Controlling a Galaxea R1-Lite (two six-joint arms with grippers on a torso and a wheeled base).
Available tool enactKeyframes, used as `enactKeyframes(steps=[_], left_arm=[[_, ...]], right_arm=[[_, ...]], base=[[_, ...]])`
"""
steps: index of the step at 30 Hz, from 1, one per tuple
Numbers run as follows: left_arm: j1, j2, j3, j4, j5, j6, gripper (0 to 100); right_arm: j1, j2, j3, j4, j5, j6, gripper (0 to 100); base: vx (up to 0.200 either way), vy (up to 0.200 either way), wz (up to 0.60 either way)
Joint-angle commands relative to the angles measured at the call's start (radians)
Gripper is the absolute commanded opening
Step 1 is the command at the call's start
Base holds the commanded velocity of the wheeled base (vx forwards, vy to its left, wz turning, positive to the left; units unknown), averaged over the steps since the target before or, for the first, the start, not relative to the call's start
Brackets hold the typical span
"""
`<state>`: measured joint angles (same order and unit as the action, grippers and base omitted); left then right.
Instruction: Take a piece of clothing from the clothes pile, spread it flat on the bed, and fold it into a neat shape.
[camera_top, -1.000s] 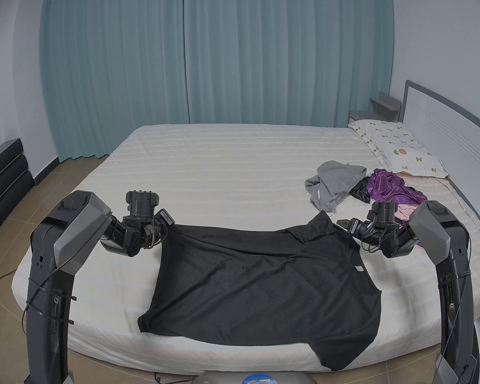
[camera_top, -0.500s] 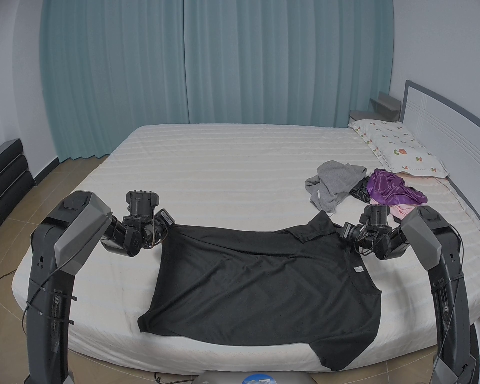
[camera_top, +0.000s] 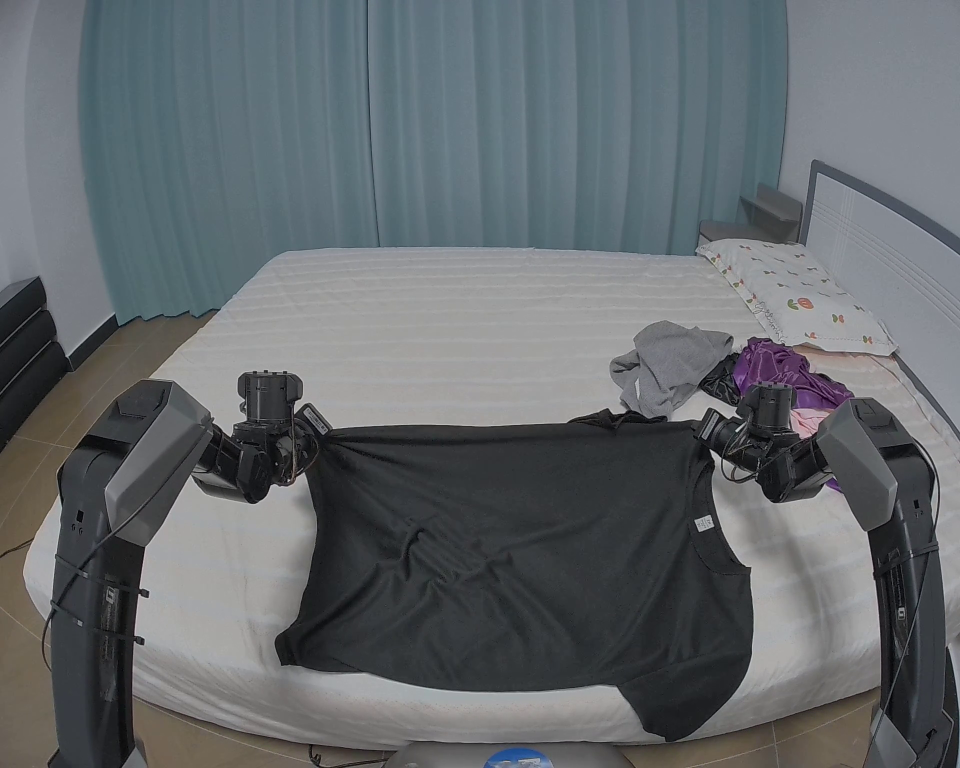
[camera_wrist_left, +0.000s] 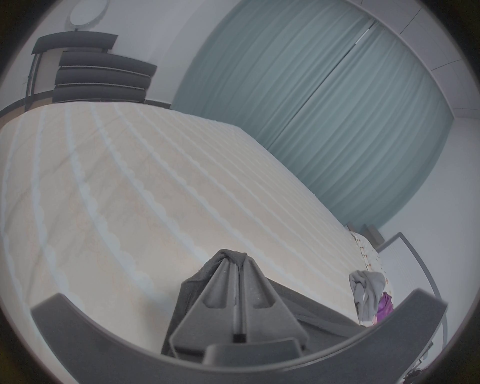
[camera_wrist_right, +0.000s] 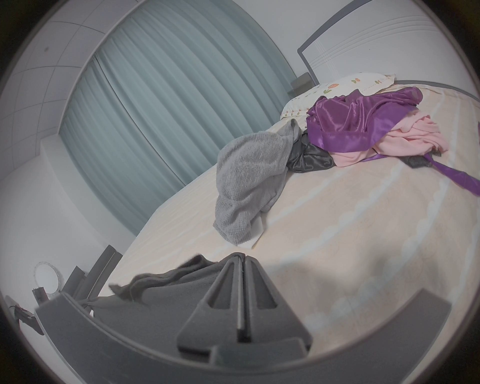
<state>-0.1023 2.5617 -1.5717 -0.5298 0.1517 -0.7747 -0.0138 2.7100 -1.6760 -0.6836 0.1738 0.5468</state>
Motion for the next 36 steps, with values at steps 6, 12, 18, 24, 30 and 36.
enactKeyframes(steps=[6,12,18,24,30,36], left_arm=[[0.004,0.04,-0.057,0.008,0.039,-0.005,0],[0.0,0.048,-0.065,0.002,0.04,-0.005,0],[0.006,0.055,-0.088,-0.001,0.043,-0.006,0],[0.003,0.086,-0.119,-0.001,0.045,-0.009,0],[0.0,0.112,-0.145,-0.003,0.046,-0.011,0],[0.0,0.143,-0.203,-0.036,0.048,-0.029,0]], right_arm=[[-0.003,-0.012,0.001,-0.007,-0.004,0.002,0],[0.003,0.001,-0.019,-0.022,-0.008,0.004,0],[0.006,0.03,-0.061,-0.022,-0.036,0.004,0],[0.028,0.073,-0.117,-0.024,-0.08,0.004,0],[0.037,0.122,-0.2,-0.02,-0.129,0.002,0],[0.043,0.165,-0.258,-0.022,-0.16,0.004,0]], base=[[0.0,0.0,0.0],[0.0,0.0,0.0],[0.0,0.0,0.0],[0.0,0.0,0.0],[0.0,0.0,0.0],[0.0,0.0,0.0]])
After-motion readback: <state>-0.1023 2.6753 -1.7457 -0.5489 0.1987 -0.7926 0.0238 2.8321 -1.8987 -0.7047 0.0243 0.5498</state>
